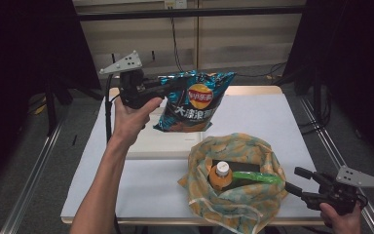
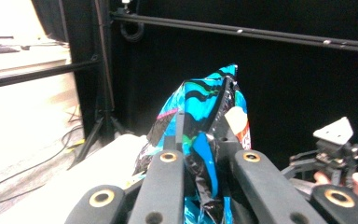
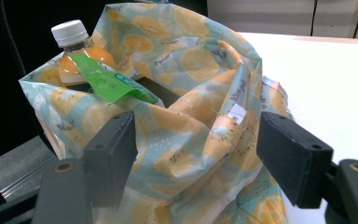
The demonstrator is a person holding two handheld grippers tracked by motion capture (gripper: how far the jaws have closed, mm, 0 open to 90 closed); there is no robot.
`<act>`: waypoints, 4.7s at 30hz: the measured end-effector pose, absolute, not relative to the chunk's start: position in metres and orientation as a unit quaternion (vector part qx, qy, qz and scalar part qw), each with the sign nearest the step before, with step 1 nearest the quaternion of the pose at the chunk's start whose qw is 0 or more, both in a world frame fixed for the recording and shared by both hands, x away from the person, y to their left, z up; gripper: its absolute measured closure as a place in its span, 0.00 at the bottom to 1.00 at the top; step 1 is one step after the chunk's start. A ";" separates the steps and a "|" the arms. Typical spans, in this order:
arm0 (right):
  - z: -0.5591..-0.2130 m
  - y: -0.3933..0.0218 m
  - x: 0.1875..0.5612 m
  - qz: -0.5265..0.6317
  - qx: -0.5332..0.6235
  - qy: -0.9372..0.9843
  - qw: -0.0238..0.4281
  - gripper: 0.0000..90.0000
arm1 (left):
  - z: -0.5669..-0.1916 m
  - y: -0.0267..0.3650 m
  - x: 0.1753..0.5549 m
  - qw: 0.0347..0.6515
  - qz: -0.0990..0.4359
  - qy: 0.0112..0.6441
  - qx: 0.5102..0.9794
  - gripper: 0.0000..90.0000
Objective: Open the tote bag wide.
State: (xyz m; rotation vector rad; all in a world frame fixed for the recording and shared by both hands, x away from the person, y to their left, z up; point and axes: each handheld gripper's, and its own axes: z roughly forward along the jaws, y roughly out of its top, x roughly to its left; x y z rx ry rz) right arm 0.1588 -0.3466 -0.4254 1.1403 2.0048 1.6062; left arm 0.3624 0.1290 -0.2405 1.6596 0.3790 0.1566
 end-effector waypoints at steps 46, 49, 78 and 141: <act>-0.423 -0.342 0.157 0.572 0.388 0.703 0.167 0.10 | -0.359 0.155 0.479 0.625 0.039 0.293 0.722 0.96; -0.423 -0.342 0.157 0.570 0.387 0.705 0.167 0.10 | -0.363 0.154 0.482 0.624 0.034 0.298 0.722 0.96; -0.424 -0.342 0.158 0.569 0.387 0.707 0.163 0.11 | -0.380 0.142 0.514 0.567 0.120 0.312 0.753 0.79; -0.427 -0.342 0.162 0.557 0.392 0.714 0.163 0.11 | -0.456 0.162 0.472 0.435 0.052 0.340 0.832 0.88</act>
